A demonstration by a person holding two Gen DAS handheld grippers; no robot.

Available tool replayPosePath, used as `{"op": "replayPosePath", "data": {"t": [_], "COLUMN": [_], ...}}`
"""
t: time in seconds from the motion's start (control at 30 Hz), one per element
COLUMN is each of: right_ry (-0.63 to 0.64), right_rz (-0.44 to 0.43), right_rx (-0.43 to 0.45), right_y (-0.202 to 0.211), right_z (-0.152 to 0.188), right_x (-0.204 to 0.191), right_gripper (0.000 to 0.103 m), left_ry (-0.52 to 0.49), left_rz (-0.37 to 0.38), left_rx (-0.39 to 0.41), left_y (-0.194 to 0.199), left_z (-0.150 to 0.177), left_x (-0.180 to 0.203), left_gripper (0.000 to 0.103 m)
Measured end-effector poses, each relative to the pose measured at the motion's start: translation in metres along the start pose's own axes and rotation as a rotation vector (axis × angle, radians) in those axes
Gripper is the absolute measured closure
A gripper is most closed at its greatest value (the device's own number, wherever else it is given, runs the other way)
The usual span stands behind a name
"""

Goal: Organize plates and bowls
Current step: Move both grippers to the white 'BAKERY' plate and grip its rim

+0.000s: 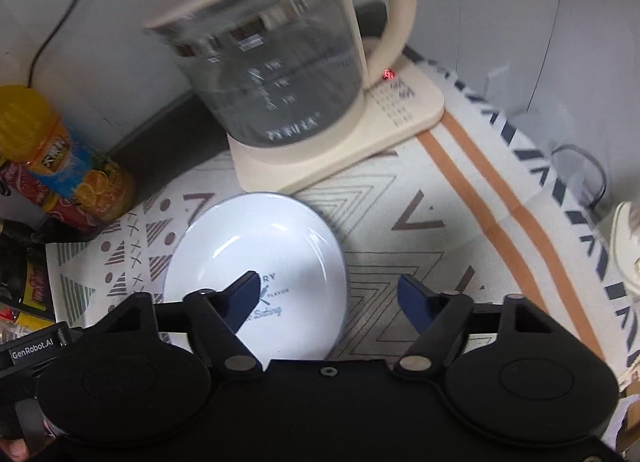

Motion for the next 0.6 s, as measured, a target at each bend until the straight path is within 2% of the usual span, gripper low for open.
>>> {"op": "replayPosePath", "data": {"t": [0.13, 0.2, 0.5, 0.6], "right_ry": [-0.034, -0.031, -0.082, -0.085], "right_rz": [-0.024, -0.026, -0.067, -0.085], "right_rx": [-0.086, -0.117, -0.245, -0.269], "right_y": [-0.022, -0.031, -0.061, -0.067], "right_z": [0.000, 0.001, 0.000, -0.003], "right_x": [0.012, 0.015, 0.028, 0.025], "right_gripper": [0.044, 0.049, 0.073, 0.077], "left_ry": [0.028, 0.052, 0.161, 0.184], "left_rz": [0.003, 0.006, 0.029, 0.047], "left_rx": [-0.010, -0.023, -0.078, -0.090], "left_y": [-0.010, -0.016, -0.038, -0.044], "left_z": [0.001, 0.001, 0.008, 0.010], "left_x": [0.003, 0.003, 0.001, 0.001], "left_gripper": [0.038, 0.047, 0.073, 0.076]}}
Point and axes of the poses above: each gripper's, at about its wrist camera, not at the fingertips, and y roughly against the way its jaws point, x to its right, z to its underside, the point moved 6 cm from there along -y, roughly the way its jaws point, and after that the axes turned 6 degrees about z, right-handed, at the moved point
